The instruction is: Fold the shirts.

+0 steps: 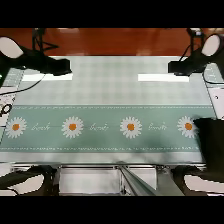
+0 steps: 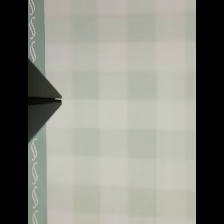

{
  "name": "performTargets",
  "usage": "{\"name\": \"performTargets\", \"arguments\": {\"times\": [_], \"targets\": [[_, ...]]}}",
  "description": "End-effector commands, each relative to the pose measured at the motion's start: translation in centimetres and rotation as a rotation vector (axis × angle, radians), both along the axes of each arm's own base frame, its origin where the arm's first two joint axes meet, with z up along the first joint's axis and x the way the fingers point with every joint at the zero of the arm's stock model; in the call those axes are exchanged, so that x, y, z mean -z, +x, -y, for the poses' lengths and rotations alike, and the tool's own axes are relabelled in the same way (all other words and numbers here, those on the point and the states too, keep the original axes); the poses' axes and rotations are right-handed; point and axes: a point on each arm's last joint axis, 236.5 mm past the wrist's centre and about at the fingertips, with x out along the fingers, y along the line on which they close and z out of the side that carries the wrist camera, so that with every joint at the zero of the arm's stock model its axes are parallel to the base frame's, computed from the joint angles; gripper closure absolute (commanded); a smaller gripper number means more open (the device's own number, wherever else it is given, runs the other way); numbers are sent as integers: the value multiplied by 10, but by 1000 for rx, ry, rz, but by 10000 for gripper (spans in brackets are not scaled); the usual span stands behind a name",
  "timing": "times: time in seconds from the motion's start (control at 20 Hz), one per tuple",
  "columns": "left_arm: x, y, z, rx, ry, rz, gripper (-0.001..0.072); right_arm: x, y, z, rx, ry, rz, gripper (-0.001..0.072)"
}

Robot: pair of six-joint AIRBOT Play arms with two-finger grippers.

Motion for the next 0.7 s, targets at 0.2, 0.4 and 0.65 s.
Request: {"name": "performTargets", "arguments": {"times": [0.2, 0.4, 0.65], "targets": [[39, -10, -15, -54, 62, -66, 684, 38, 3, -14, 2, -3, -72, 684], [39, -10, -17, -57, 62, -67, 683, 37, 4, -13, 14, 1, -66, 684], [39, -9, -16, -57, 61, -62, 684, 37, 4, -14, 14, 2, -66, 684]]}}
